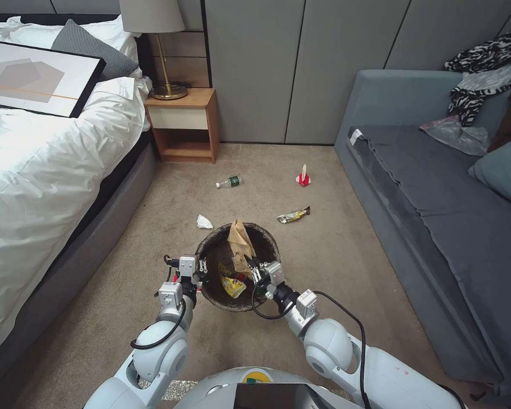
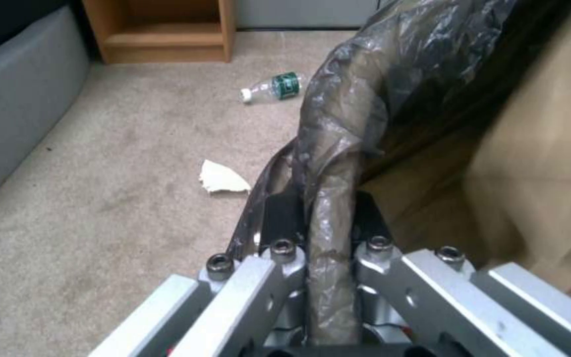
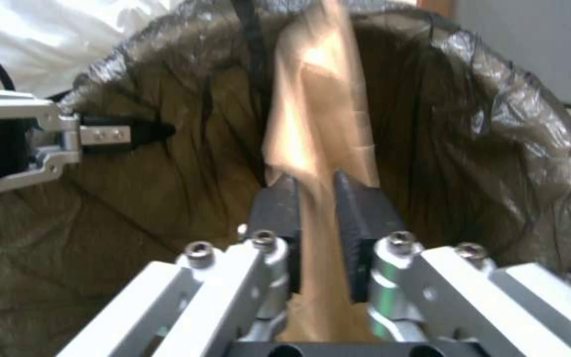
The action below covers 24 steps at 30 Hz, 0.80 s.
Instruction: Pick up the trash bin, then pick up the garbage from the floor and place it into the trash bin.
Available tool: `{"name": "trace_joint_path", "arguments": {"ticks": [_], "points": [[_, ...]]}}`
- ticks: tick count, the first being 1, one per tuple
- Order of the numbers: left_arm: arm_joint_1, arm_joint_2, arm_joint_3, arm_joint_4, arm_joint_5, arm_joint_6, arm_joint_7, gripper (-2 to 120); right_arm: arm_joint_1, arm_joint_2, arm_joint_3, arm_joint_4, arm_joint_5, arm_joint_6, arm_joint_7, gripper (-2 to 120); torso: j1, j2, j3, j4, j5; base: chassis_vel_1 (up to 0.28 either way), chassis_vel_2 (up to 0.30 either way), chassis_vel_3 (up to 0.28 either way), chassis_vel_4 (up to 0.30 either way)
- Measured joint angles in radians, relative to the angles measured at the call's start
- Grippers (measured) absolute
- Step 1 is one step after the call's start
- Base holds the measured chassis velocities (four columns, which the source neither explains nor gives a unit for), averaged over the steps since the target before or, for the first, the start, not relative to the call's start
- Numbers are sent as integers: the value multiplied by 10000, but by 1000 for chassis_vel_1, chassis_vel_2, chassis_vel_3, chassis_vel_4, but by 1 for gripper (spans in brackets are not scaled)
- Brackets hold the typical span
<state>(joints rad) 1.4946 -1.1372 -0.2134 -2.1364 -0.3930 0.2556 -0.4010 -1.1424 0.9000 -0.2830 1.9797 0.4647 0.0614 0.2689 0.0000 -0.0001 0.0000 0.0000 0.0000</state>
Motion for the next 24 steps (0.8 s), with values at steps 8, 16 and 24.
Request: {"name": "trace_joint_path", "arguments": {"ticks": [8,16,24], "points": [[-2,-2,5,20,-16,-3,-1,2,-117,-61,100,467,3,-99,7,38,0,0,0,0,0,0,0,0,0],[-10,-6,18,55,-19,-9,-1,2,-396,-198,643,1496,53,-130,-22,68,0,0,0,-1,0,0,0,0,0],[-5,-28,6,106,17,-31,4,2,-579,-224,1737,2416,204,-122,292,98,0,0,0,0,0,0,0,0,0]]}}
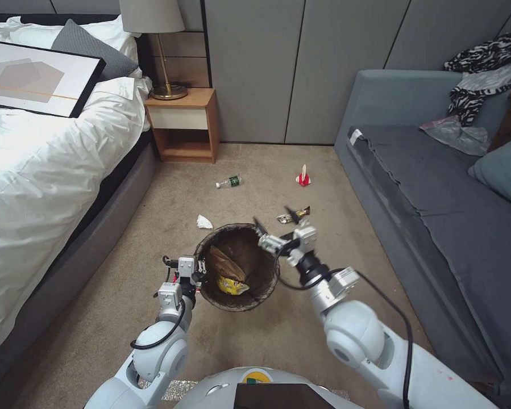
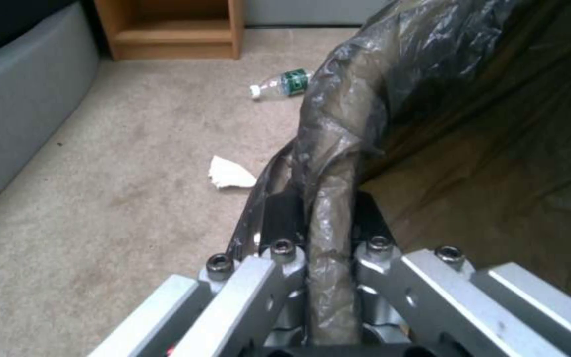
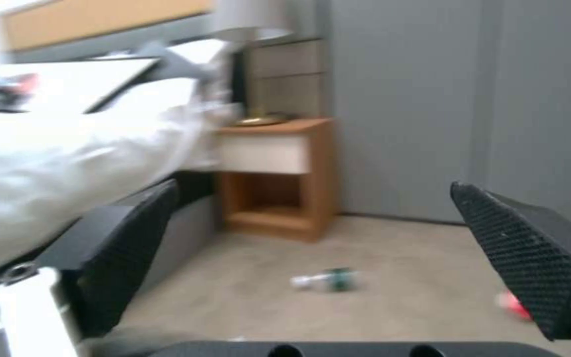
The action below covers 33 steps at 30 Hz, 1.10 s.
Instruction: Pick up the trash bin, then pick up the garbage from the floor and place it into the trash bin.
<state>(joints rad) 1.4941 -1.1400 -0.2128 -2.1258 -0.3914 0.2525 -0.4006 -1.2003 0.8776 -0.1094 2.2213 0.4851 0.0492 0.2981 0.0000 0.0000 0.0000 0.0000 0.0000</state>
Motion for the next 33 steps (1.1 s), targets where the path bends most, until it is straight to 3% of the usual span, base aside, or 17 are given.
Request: {"name": "trace_joint_path", "arguments": {"ticks": [3,6,7,10,14,22,33], "points": [[48,-36,-88,3,30,-28,5,2,-99,65,598,223,4,11,442,100,0,0,0,-1,-1,0,0,0,0],[150,-57,-215,-2,47,-67,17,2,-750,391,2182,319,-202,-207,1192,100,0,0,0,-2,1,0,0,0,0],[150,-57,-215,-2,47,-67,17,2,-750,391,2182,319,-202,-207,1192,100,0,0,0,-2,1,0,0,0,0],[203,-93,-258,25,96,-108,29,2,-1454,1052,3439,-86,-979,-514,2029,100,0,0,0,2,2,0,0,0,0],[213,-113,-347,13,122,-114,32,2,-2107,1518,4160,-462,-1317,-431,2225,100,0,0,0,-1,1,0,0,0,0],[224,-111,-758,45,43,-164,25,2,-3262,1903,4668,-1168,-2534,102,2040,100,0,0,0,0,-1,0,0,0,0],[164,-188,-872,205,47,-203,27,2,-3768,2552,4776,-1499,-2898,356,1338,100,0,0,0,-1,-1,0,0,0,0]]}}
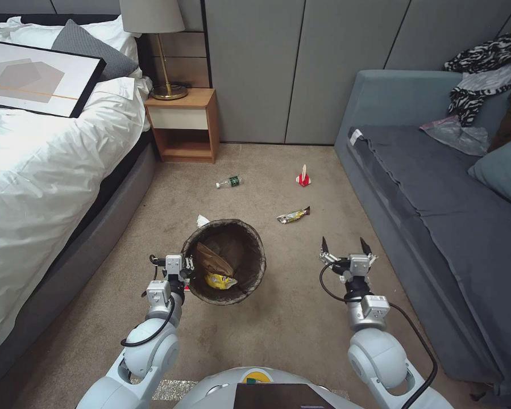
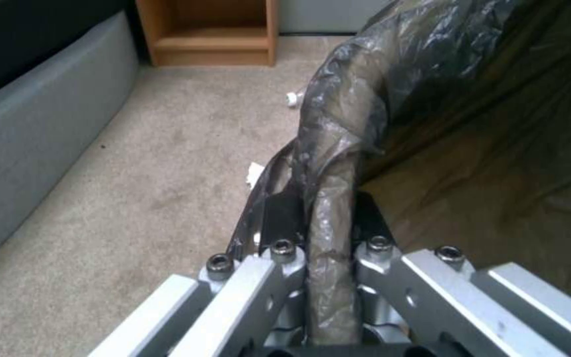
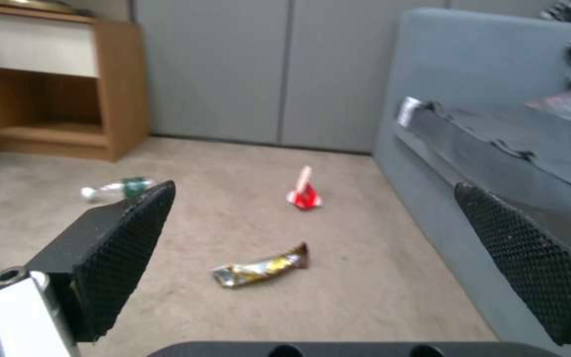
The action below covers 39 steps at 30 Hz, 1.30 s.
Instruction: Pick up the trash bin, then pick up the garbage from the floor and place it into the trash bin.
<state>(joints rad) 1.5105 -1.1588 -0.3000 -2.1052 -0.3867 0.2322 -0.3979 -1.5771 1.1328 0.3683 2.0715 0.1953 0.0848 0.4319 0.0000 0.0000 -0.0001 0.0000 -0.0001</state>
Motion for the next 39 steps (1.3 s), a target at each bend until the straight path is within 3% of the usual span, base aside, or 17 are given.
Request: {"name": "trace_joint_path", "arguments": {"ticks": [10,39], "points": [[-56,-64,-15,75,8,-7,2,2,-322,52,331,-403,-348,818,-1224,100,0,0,0,0,0,0,0,0,0],[-62,-93,-17,56,11,-14,12,2,130,189,205,-496,-218,599,-1008,100,0,0,2,1,1,-32,35,33,-33]]}}
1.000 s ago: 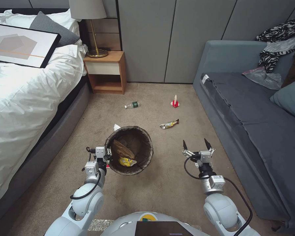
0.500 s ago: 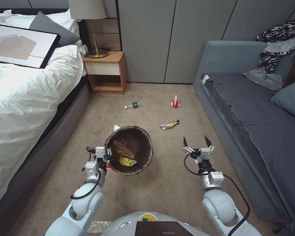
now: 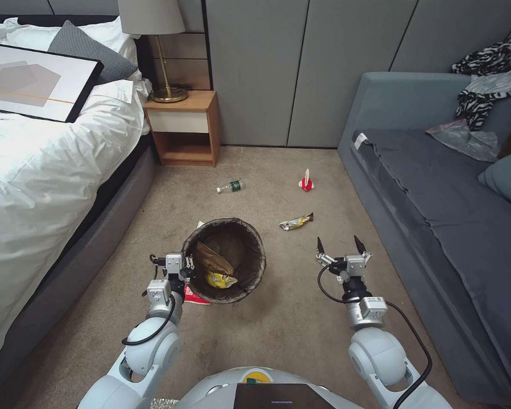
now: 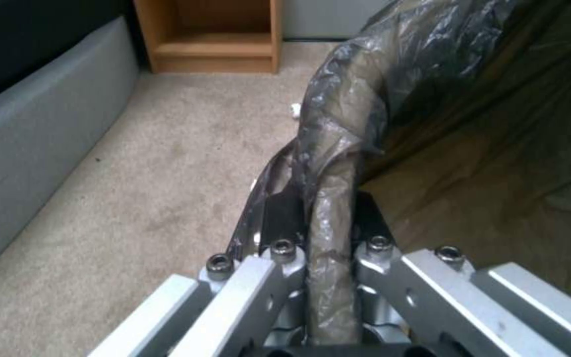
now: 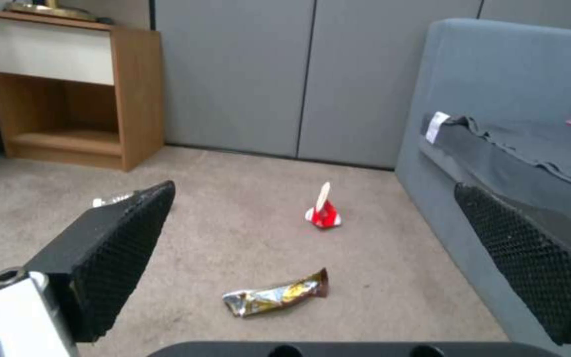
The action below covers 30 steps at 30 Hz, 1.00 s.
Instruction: Pick up the trash bin, then pick up the garbage from the floor and place it into the trash bin.
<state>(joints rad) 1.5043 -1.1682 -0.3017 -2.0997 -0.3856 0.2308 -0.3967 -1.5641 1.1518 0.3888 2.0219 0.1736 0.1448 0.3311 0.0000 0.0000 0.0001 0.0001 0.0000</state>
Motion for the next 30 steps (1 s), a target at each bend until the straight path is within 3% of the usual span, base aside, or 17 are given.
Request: {"name": "trace_joint_path", "arguments": {"ticks": [30], "points": [[-11,35,18,-12,-28,-15,6,2,147,3,-126,14,41,-121,68,100,0,0,-1,3,-1,-74,73,76,-76]]}}
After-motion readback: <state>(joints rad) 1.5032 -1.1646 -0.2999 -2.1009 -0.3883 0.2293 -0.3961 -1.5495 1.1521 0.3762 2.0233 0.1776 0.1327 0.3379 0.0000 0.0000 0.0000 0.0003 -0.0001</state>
